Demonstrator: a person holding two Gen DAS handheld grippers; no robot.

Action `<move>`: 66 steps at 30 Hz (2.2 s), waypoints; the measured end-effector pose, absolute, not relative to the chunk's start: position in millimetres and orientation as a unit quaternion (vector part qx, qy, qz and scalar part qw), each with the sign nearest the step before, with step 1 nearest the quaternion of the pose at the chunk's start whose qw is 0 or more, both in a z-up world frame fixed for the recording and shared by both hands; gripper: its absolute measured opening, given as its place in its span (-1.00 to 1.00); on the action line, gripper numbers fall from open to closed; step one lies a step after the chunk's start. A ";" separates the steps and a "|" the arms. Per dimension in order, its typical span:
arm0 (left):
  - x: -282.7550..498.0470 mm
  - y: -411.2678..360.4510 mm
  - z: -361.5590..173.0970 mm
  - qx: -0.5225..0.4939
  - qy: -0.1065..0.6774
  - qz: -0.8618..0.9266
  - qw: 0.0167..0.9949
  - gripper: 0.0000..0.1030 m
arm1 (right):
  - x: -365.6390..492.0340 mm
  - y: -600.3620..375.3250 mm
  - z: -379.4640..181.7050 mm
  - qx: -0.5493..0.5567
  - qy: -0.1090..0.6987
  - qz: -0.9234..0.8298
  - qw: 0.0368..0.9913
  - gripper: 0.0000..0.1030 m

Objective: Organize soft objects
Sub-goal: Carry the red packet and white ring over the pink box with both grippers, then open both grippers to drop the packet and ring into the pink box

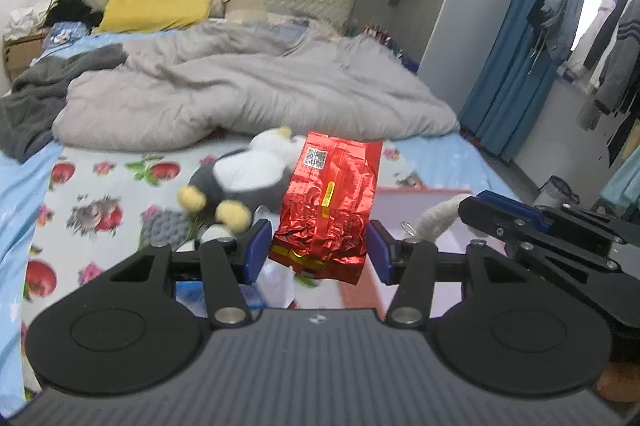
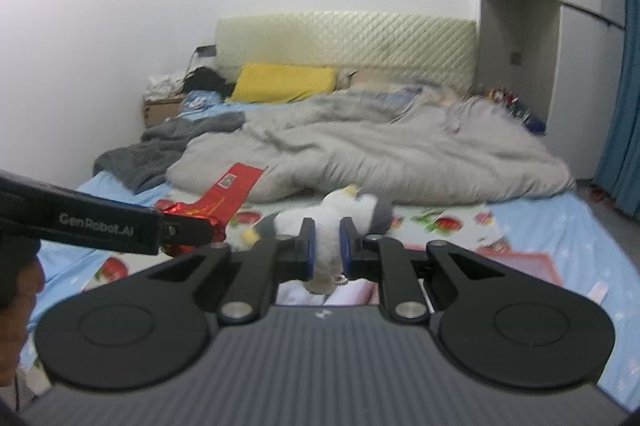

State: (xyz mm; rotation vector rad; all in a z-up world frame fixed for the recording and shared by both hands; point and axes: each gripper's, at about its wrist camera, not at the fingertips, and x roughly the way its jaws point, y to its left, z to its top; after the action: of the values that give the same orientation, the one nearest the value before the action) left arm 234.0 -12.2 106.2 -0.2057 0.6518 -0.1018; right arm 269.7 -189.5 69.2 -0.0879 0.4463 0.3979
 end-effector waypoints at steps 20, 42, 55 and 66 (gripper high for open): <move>349.1 -137.3 90.6 -0.065 0.413 -0.126 0.900 0.13 | 356.7 -281.7 50.4 -0.055 0.297 0.092 0.949 -0.69; 419.0 -211.2 -70.1 -0.044 0.539 -0.140 0.829 0.13 | 395.2 -356.9 -93.9 -0.008 0.444 0.074 0.893 -0.68; 402.5 -208.9 -40.9 -0.042 0.510 -0.142 0.847 0.30 | 388.3 -360.9 -71.4 0.000 0.432 0.075 0.899 -0.38; 340.8 -189.2 12.5 -0.027 0.434 -0.147 0.888 0.30 | 339.7 -346.0 -20.7 -0.008 0.372 0.081 0.925 -0.38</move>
State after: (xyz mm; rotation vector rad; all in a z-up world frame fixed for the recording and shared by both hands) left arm 340.8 -189.2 12.5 -0.0555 0.9025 -0.3047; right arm 339.7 -346.0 -20.7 -0.0156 0.7629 0.1664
